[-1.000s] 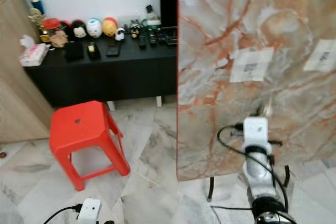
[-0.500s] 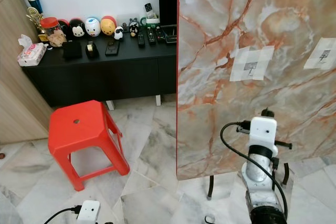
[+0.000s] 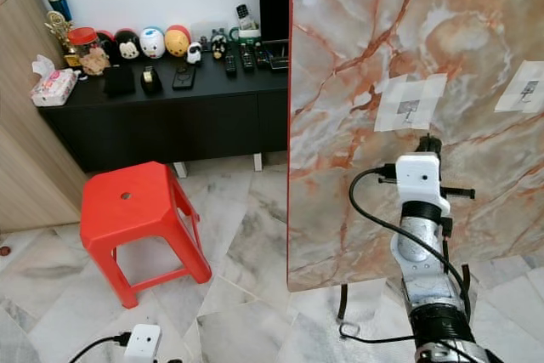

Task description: Hang keys on a hook

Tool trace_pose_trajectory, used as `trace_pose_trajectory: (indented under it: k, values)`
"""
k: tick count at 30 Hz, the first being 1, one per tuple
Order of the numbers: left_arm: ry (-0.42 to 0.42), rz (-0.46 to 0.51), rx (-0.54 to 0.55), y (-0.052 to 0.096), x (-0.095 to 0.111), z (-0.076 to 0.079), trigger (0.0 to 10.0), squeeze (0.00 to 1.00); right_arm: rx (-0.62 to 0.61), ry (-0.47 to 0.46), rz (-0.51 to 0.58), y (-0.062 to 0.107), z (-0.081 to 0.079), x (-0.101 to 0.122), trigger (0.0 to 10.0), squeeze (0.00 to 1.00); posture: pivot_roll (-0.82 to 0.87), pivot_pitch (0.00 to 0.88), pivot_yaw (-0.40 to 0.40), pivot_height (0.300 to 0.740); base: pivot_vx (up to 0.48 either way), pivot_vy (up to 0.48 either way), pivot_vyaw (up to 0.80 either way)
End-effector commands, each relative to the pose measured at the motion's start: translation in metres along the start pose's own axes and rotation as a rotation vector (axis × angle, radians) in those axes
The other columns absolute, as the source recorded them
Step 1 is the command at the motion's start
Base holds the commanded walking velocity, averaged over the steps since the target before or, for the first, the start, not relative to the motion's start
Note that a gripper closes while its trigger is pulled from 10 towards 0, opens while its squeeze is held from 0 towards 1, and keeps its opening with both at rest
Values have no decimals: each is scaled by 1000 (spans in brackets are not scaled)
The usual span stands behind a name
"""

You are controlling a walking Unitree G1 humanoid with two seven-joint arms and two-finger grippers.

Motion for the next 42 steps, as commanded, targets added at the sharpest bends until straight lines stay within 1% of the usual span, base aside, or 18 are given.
trace_pose_trajectory:
  k: [1, 4, 7, 13, 14, 15, 17, 18, 19, 20, 23, 24, 25, 27, 28, 34, 37, 42]
  values:
    - [-19, -24, 1, 1, -5, -2, 10000, 0, 24, 21, 55, -8, -2, 15, 10000, 0, -33, 45, 7, 740, 0, 0, 0]
    - [-20, -23, 1, 1, -4, -3, 10000, 0, 50, 61, 70, -8, -6, 18, 10000, 0, -34, 52, 7, 740, 0, 0, 0]
    - [-20, -23, 1, 1, -4, -3, 10000, 0, 25, 98, 52, -9, -5, 17, 10000, 0, -34, 53, 7, 740, 0, 0, 0]
    - [-20, -22, 0, 0, -4, -3, 10000, 0, -23, 74, 9, -9, -3, 12, 10000, 0, -32, 51, 7, 740, 0, 0, 0]
    - [-20, -21, 0, 0, -3, -2, 10000, 0, -46, 64, -15, -8, -2, 9, 10000, 0, -33, 51, 7, 740, 0, 0, 0]
    - [-20, -20, 0, 0, -3, -2, 10000, 0, -108, 36, -78, -5, -1, 1, 10000, 0, -33, 51, 6, 740, 0, 0, 0]
    - [-20, -19, 1, 0, -3, -2, 10000, 0, -132, 23, -106, -3, 0, -3, 10000, 0, -28, 51, 6, 740, 0, 0, 0]
    - [-19, -18, 1, 0, -3, -2, 10000, 0, -162, -19, -144, -1, 1, -8, 10000, 0, -26, 51, 6, 740, 0, 0, 0]
    - [-19, -18, 1, 0, -3, -2, 10000, 0, -162, -19, -144, -1, 1, -8, 10000, 0, -26, 51, 6, 740, 0, 0, 0]
    - [-19, -17, 1, 0, -3, -2, 10000, 0, -187, -74, -182, 2, 1, -13, 10000, 0, -27, 51, 6, 740, 0, 0, 0]
    - [-19, -16, 2, 0, -3, -2, 10000, 0, -238, -354, -300, 8, -5, -27, 10000, 0, -27, 51, 6, 740, 0, 0, 0]
    - [-19, -16, 3, 0, -3, -2, 10000, 0, -254, -410, -315, 9, -6, -29, 10000, 0, -25, 52, 6, 740, 0, 0, 0]
    - [-19, -16, 3, 0, -3, -3, 10000, 0, -277, -452, -323, 9, -5, -29, 10000, 0, -25, 52, 6, 740, 0, 0, 0]
    - [-19, -16, 4, 0, -3, -3, 10000, 0, -302, -496, -322, 7, -2, -29, 10000, 0, -24, 53, 7, 740, 0, 0, 0]
    - [-19, -16, 5, 0, -3, -3, 10000, 0, -306, -499, -318, 6, -2, -28, 10000, 0, -26, 53, 8, 740, 0, 0, 0]
    - [-20, -15, 4, 0, -2, -3, 10000, 0, -257, -414, -223, -4, -4, -9, 10000, 0, -22, 50, 10, 740, 0, 0, 0]
    - [-21, -13, 6, 0, -2, -4, 10000, 0, -274, -350, -145, -12, 2, 4, 10000, 0, -24, 50, 13, 740, 0, 0, 0]
    - [-23, -11, 6, 0, -1, -3, 10000, 0, -238, -266, -116, -21, -1, 9, 10000, 0, -14, 46, 10, 740, 0, 0, 0]
Point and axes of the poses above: a point about 5 cm out from each wrist's last joint towards the gripper, its own y axis pointing back from the gripper into the wrist, its own x axis along the axis of the wrist's last joint, z = x × y, the point moved 3 cm from there along -y, pointing out of the wrist towards the gripper, and after that the axes turned 10 degrees about -y, right-handed, at the moved point
